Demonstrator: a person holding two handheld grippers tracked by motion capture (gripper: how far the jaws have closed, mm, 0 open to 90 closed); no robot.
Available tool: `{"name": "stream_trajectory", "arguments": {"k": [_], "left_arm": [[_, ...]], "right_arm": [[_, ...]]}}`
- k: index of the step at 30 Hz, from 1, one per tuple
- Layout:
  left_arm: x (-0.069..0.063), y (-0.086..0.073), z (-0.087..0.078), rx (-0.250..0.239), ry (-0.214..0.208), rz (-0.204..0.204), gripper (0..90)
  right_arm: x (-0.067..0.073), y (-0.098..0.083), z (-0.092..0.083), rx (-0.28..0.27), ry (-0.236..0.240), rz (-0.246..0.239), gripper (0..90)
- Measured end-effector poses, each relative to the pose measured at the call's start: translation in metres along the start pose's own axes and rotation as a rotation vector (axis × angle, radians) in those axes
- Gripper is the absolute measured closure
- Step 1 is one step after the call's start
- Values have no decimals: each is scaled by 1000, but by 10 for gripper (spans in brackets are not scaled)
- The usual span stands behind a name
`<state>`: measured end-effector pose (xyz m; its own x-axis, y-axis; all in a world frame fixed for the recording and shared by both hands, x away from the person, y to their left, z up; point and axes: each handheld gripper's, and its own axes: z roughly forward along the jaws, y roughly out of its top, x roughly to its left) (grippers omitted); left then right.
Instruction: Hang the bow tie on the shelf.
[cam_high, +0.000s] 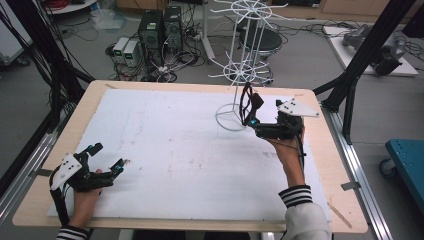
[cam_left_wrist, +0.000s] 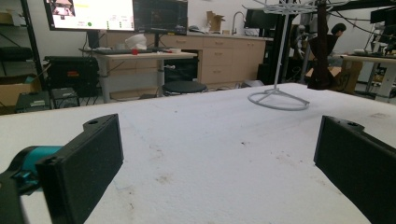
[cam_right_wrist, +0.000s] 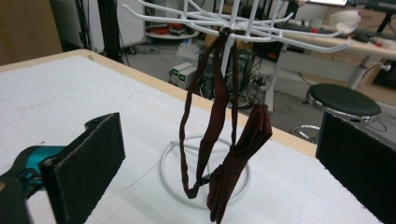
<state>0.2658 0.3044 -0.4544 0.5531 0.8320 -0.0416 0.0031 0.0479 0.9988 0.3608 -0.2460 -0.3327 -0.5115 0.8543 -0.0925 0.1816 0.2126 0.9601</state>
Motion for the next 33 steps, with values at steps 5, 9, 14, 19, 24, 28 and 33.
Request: {"name": "stream_trajectory", "arguments": {"k": [5,9,14,19,24,28,33], "left_arm": [[0,0,0,-2,0,-2,18],[0,0,0,-3,1,1,18],[-1,0,0,-1,-2,5,18],[-1,0,0,-6,0,8,17],[-1,0,0,-5,0,8,18],[-1,0,0,-6,0,9,18],[-1,0,0,-6,0,8,18]], "right_arm": [[5,-12,-19,-56,4,-4,5],[15,-33,-41,-153,7,-16,5],[20,-64,-57,-183,-20,0,5],[19,-90,-70,-208,-47,50,5],[21,-110,-79,-257,-73,39,5],[23,-123,-81,-287,-80,58,5],[24,-133,-78,-277,-80,65,5]]}}
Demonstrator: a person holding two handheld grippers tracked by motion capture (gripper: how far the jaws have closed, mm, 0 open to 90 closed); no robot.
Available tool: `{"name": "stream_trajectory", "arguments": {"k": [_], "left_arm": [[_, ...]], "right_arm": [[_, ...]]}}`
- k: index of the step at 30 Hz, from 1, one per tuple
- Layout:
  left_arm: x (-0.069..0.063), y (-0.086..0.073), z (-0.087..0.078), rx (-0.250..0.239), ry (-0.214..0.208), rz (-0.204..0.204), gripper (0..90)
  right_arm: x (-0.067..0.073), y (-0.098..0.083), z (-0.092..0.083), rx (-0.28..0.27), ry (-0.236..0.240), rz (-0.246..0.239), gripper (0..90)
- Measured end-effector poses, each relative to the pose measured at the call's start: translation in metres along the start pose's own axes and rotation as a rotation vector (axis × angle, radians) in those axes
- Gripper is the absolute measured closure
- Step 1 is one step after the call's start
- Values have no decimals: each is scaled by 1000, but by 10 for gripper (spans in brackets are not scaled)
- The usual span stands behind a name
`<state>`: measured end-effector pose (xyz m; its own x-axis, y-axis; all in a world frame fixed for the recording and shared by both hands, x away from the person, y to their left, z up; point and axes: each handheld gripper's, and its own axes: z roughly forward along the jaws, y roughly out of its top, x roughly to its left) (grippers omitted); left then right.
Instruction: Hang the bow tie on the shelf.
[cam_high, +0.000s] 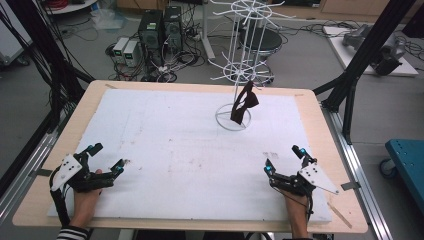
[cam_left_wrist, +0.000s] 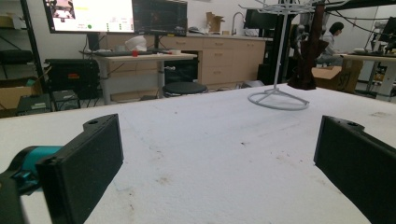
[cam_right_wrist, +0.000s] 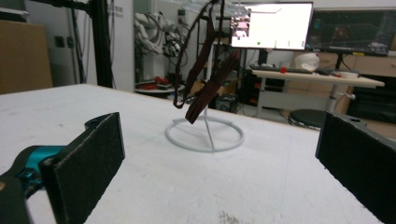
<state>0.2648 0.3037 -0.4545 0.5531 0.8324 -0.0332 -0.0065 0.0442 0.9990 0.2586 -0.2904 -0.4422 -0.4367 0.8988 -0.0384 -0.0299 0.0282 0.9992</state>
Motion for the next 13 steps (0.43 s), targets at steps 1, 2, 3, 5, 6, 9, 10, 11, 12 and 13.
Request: {"name": "stream_trajectory", "arguments": {"k": [1,2,3,5,6,9,10,11,12,13], "left_arm": [[0,0,0,-2,1,1,18],[0,0,0,-2,1,1,17],[0,0,0,-1,0,1,18],[0,0,0,-3,1,0,17],[0,0,0,-2,0,-1,18],[0,0,0,-1,1,-2,18],[0,0,0,-2,2,-2,18],[0,0,0,-3,1,-1,17],[0,0,0,-1,0,-2,17],[0,0,0,-2,1,-2,18]], "right_arm": [[1,-3,1,9,-14,4,5],[1,-6,1,14,-17,13,5],[0,-9,2,26,-14,26,5],[0,-10,2,30,-20,23,5],[0,-10,2,25,-20,30,5],[-1,-11,3,32,-15,33,6],[0,-11,3,31,-15,34,6],[0,-11,3,33,-15,34,6],[0,-11,3,34,-16,29,6],[0,-11,3,33,-16,23,6]]}}
